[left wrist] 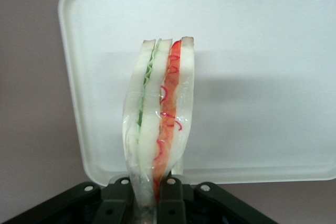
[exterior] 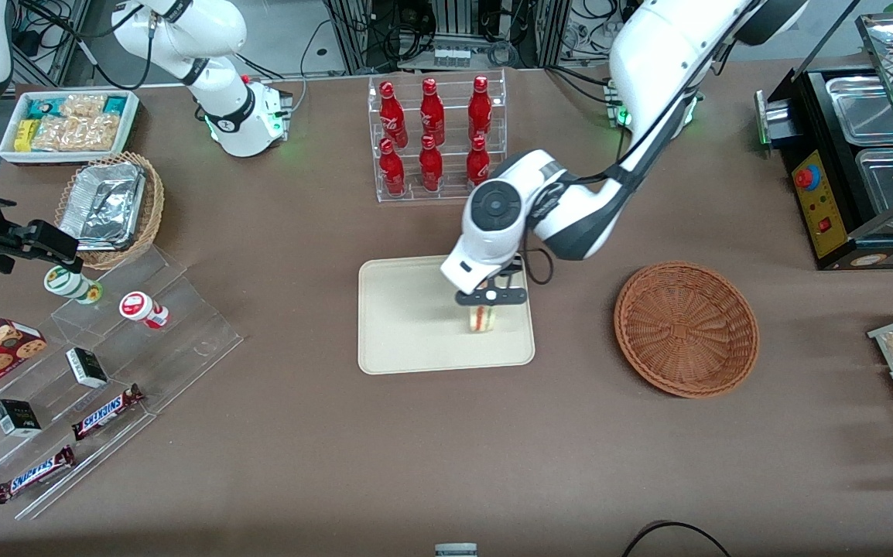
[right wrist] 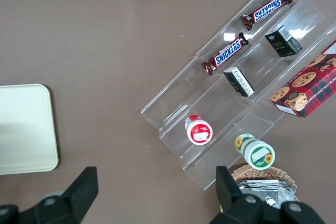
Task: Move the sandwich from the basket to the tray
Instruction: 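Lower the sandwich onto the cream tray with the left gripper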
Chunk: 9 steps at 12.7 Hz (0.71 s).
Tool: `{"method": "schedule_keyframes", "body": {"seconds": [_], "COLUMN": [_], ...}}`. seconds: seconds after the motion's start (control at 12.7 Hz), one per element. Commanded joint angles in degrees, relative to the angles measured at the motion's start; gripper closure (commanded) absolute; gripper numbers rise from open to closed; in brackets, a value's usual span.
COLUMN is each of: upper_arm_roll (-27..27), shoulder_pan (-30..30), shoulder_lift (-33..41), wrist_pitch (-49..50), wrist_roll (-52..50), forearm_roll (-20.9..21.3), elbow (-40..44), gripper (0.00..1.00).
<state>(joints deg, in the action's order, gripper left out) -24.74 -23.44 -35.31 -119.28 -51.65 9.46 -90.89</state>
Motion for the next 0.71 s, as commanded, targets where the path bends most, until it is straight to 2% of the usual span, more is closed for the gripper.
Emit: {"method": "schedule_keyframes", "body": {"seconds": [0.0,0.24,0.63], "upper_arm_roll": [0.7,0.8,3.2], "shoulder_pan": [-3.9,-5.4,-9.4], "shoulder_lift": [-6.3,-9.0,-12.8], "wrist_pitch": [2.4,2.5,4.6], "wrist_roll": [-5.1,-10.6,-12.3], "forearm_roll": [1.5,4.7,5.0], "elbow": [9.3,12.4,17.1], "gripper": [1.0,1.0,1.0]}}
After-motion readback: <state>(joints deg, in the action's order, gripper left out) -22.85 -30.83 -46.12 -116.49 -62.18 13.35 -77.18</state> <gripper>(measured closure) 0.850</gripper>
